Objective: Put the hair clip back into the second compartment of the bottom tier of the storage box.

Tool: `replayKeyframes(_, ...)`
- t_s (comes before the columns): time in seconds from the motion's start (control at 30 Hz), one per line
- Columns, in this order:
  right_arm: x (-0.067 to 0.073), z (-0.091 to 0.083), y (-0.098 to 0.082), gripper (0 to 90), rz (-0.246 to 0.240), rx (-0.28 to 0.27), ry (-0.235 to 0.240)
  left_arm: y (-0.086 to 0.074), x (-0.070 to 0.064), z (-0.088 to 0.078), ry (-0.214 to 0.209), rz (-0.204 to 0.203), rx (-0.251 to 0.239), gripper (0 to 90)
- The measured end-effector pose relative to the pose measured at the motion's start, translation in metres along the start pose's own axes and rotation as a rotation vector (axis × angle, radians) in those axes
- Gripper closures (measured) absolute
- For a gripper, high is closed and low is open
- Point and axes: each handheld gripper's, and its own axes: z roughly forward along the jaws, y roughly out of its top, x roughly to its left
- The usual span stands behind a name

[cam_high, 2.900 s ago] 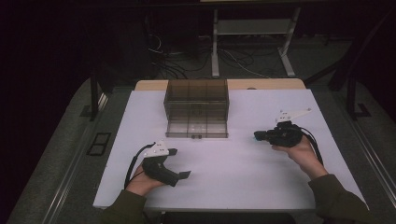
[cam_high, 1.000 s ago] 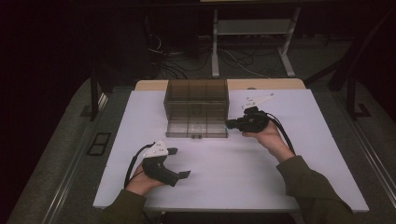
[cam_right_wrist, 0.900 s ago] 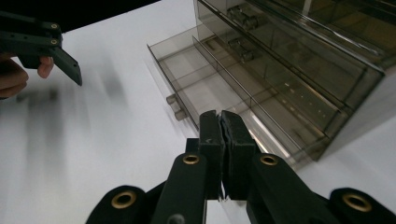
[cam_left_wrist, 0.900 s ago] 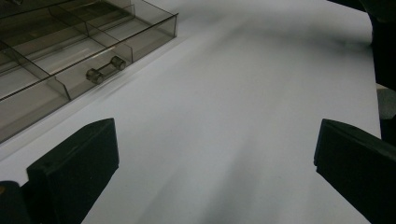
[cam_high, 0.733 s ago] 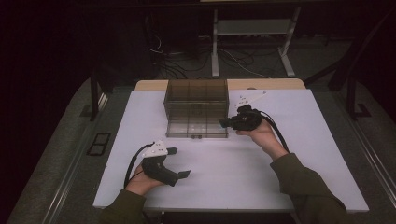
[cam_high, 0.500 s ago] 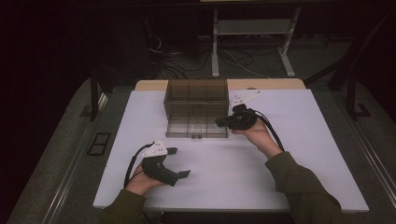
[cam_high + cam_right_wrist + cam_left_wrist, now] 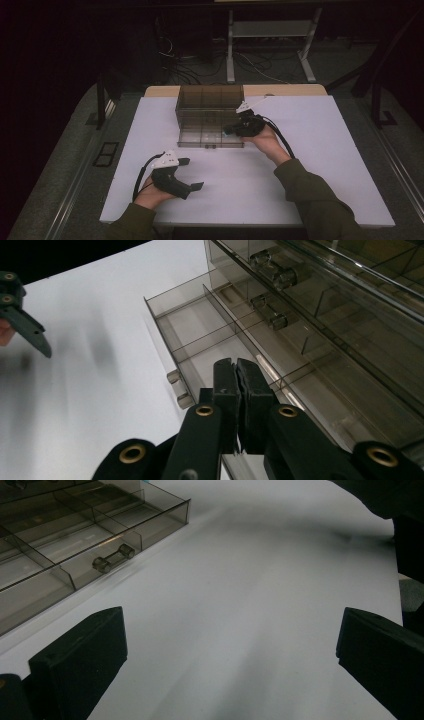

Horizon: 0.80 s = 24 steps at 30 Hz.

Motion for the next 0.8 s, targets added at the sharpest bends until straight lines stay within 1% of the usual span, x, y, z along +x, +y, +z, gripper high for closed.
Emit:
replayKeyframes(0.13,0.001,0.007,0.004,86.4,-0.008,0.017,-0.008,0.000,0.000,0.000,-0.001,0.004,0.001,0.0)
replayKeyframes(0.23,0.001,0.013,0.007,86.4,-0.015,0.020,-0.014,0.000,-0.001,0.000,-0.003,0.004,-0.001,0.0)
replayKeyframes(0.43,0.004,0.028,0.011,86.4,-0.026,0.045,-0.010,0.000,0.000,-0.001,0.002,0.007,-0.008,0.0)
replayKeyframes(0.63,0.005,0.040,0.014,86.4,-0.029,0.059,-0.010,0.001,0.000,-0.001,0.001,0.011,-0.009,0.0)
replayKeyframes(0.67,0.006,0.042,0.014,86.3,-0.028,0.062,-0.010,0.001,0.000,-0.001,0.000,0.005,-0.010,0.0)
replayKeyframes(0.8,0.006,0.049,0.013,86.3,-0.023,0.070,-0.007,0.001,0.000,-0.001,0.000,0.010,-0.011,0.0)
